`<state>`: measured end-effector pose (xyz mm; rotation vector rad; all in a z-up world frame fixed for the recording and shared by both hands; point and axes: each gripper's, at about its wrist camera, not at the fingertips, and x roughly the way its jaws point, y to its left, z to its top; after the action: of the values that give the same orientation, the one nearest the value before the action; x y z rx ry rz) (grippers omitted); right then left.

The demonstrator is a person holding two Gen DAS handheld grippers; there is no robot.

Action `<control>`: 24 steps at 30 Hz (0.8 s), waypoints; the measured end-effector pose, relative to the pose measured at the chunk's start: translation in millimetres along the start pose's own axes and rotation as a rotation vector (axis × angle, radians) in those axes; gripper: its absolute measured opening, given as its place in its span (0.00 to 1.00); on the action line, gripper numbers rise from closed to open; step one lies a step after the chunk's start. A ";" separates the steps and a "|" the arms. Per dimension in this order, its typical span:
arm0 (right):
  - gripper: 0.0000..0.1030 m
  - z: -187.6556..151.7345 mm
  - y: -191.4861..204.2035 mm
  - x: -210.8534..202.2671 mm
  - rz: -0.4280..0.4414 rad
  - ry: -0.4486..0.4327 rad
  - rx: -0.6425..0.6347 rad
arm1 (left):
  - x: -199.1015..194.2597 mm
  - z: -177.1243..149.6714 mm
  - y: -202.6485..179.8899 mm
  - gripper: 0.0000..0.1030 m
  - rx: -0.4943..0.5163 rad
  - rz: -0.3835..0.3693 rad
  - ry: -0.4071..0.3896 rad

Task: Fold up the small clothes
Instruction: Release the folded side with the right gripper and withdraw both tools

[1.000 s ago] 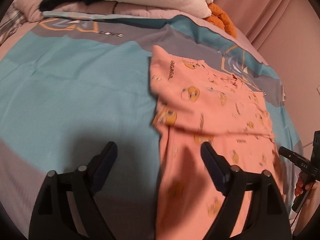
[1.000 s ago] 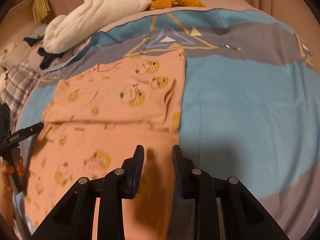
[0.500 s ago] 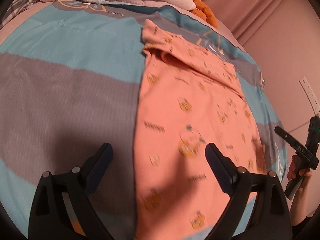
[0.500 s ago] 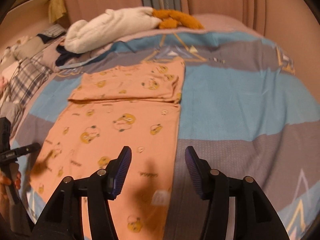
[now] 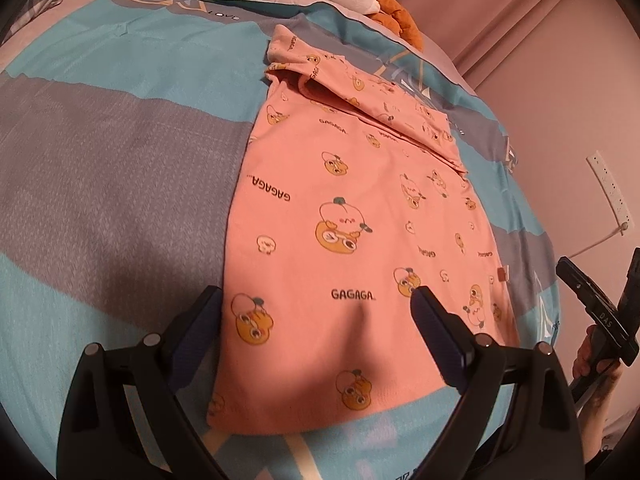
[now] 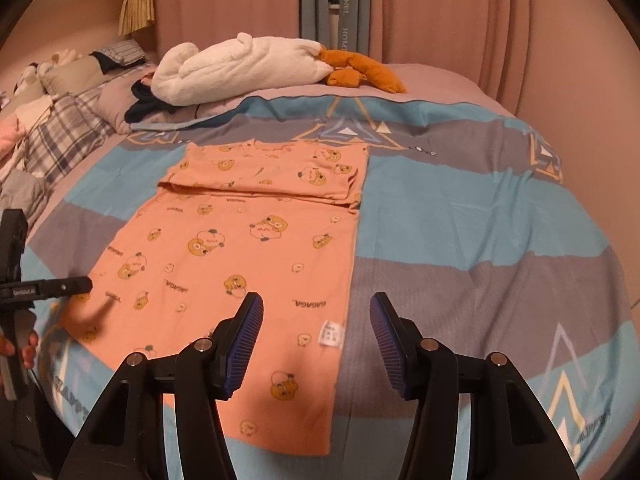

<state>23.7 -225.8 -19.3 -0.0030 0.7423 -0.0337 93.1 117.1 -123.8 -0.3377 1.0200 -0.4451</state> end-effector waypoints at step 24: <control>0.54 -17.3 -1.2 5.4 -0.043 0.049 0.016 | 6.6 -5.8 -4.5 0.91 0.016 0.013 0.018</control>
<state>16.0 -227.1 -35.6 -0.0031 0.7905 -0.0812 90.1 109.6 -129.4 -0.3133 1.0353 -0.4445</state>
